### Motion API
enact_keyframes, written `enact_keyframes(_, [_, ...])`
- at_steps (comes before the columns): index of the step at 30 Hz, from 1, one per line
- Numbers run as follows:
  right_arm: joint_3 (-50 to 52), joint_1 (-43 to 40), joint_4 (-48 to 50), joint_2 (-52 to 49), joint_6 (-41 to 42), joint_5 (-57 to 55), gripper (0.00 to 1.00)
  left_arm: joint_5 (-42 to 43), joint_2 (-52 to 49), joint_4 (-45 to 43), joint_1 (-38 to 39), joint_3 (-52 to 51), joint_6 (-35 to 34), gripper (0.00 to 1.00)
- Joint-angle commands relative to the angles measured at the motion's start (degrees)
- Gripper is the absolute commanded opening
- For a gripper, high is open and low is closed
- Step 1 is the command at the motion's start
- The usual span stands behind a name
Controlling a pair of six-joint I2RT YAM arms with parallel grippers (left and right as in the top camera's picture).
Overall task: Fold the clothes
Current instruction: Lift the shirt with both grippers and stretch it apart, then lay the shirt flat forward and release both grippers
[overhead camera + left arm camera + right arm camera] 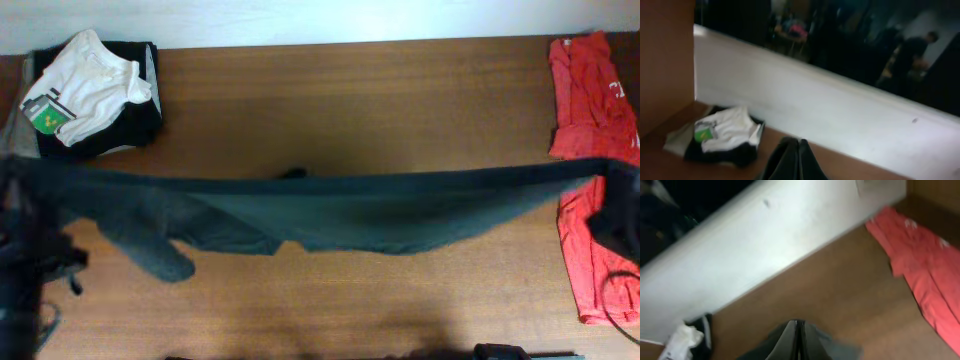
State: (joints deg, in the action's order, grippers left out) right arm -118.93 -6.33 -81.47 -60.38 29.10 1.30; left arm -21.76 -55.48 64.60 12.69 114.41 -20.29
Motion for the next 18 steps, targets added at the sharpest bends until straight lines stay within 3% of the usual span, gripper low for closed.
enact_keyframes(1, [-8.9,0.3,0.5,-1.2,-0.6,-2.4,0.04,1.0,-4.2,-1.7,-0.1,8.6,3.8,0.01])
enact_keyframes(5, [-11.1,0.3,1.8,-10.4,-0.6,-3.3,0.04,-0.6,-18.1,-3.5,-0.1,11.4,4.0,0.01])
enact_keyframes(10, [-11.1,0.3,5.1,-28.3,-3.4,-3.6,0.04,-8.7,-39.4,-6.2,-0.2,11.4,3.9,0.01])
enact_keyframes(15, [-11.1,0.3,13.5,-47.8,-3.6,-3.5,0.04,-9.6,-62.1,-20.6,-2.2,11.4,3.9,0.01])
enact_keyframes(16, [-11.1,0.4,14.2,-50.6,-3.1,-3.5,0.13,-9.6,-64.5,-22.7,-2.5,11.4,3.9,0.04])
enact_keyframes(17, [-11.1,0.4,14.2,-53.5,-2.3,-3.3,0.28,-9.6,-68.0,-24.5,-2.9,11.4,3.9,0.19])
enact_keyframes(18, [-11.1,0.4,13.7,-55.2,-1.2,-3.1,0.45,-9.6,-70.2,-25.1,-3.1,11.4,3.9,0.19])
